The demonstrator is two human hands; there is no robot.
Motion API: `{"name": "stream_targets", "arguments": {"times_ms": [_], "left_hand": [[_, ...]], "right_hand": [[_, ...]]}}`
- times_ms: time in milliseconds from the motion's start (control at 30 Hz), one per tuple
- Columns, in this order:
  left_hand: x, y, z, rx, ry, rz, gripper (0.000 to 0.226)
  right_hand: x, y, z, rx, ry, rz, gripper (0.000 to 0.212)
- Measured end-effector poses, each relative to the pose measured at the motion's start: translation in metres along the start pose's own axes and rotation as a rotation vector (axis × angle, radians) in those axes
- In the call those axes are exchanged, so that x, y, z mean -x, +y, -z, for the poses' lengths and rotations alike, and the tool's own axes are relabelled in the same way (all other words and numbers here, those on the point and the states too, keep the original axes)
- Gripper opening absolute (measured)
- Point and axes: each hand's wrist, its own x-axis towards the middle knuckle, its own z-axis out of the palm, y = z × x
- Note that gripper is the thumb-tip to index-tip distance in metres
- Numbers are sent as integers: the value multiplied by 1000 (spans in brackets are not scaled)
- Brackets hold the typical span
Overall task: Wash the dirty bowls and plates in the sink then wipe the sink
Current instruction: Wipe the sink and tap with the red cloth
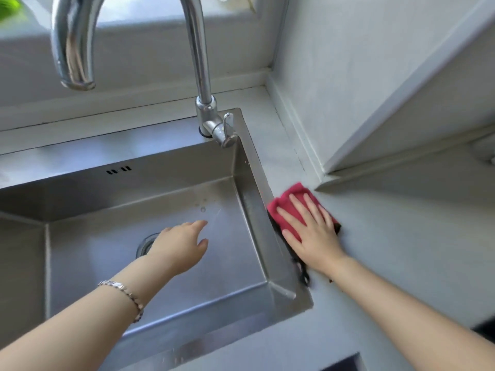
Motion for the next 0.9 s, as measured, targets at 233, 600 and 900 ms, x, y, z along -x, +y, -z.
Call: {"name": "stream_targets", "arguments": {"times_ms": [233, 600, 900], "left_hand": [[53, -6, -21, 54, -7, 14, 50], [85, 2, -49, 152, -17, 9, 47], [97, 13, -53, 204, 13, -32, 46]], "right_hand": [[-6, -11, 12, -123, -75, -531, 62], [27, 10, 19, -65, -102, -270, 47], [62, 61, 33, -181, -109, -355, 56]]}}
